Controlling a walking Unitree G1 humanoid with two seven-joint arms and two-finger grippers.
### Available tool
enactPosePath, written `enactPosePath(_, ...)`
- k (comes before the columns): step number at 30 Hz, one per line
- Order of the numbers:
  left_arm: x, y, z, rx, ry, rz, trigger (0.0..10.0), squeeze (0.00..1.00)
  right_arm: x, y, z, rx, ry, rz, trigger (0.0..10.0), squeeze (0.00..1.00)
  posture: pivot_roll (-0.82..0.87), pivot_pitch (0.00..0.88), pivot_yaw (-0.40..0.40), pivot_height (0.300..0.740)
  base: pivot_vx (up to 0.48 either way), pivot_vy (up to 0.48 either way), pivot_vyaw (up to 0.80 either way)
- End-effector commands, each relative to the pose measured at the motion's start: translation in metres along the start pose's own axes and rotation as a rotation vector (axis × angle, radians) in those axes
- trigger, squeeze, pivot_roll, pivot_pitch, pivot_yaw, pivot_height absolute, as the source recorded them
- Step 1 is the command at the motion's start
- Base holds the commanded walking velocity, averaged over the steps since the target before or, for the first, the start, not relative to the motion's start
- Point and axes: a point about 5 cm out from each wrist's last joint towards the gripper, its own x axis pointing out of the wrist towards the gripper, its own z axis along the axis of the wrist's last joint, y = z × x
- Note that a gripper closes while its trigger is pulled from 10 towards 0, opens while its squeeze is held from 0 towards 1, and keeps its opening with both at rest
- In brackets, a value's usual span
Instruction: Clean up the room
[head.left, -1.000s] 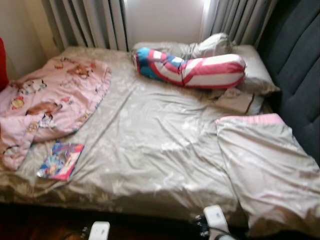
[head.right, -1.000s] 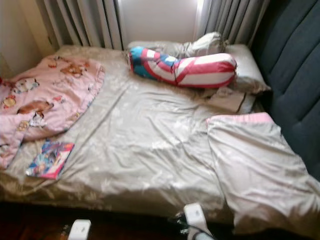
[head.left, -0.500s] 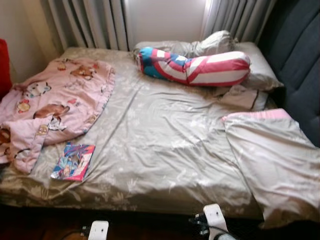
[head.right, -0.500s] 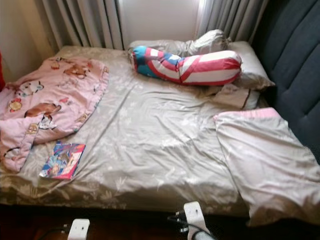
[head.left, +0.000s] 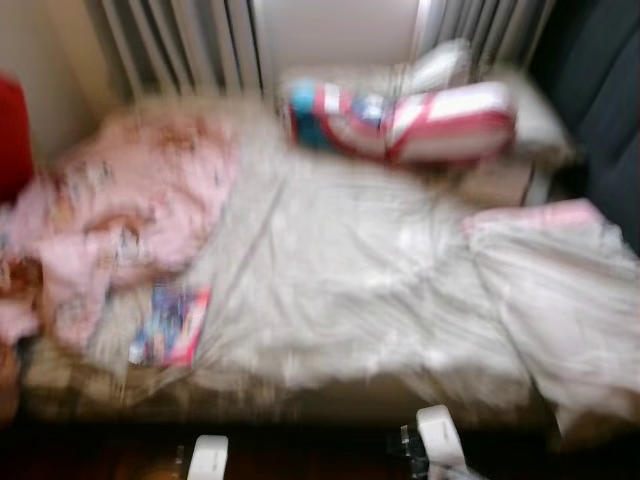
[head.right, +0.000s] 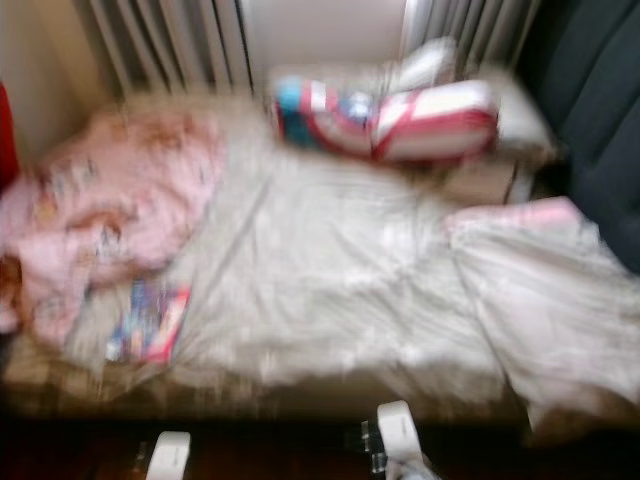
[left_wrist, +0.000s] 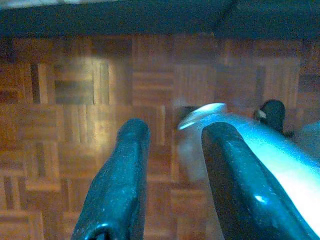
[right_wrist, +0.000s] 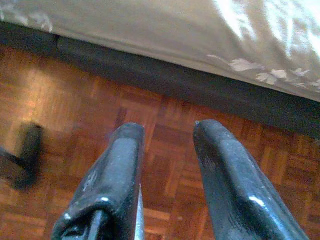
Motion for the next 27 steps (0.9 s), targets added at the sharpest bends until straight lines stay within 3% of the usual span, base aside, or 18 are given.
enactPosePath(1,-0.0019,0.0045,-0.0121,0.001,0.042,0.011,10.0,0.00,0.0005,0.0045,0.0015,-0.007,0.001,0.012,10.0,0.00,-0.07,0.046,-0.026,0.740,0.000,0.345,0.00)
enactPosePath(27,-0.0021,0.0049,-0.0129,-0.001,0.043,0.012,10.0,0.00,0.0005,0.0043,0.0017,-0.021,0.001,0.017,10.0,0.00,-0.07,0.053,-0.027,0.740,0.000,0.343,0.00)
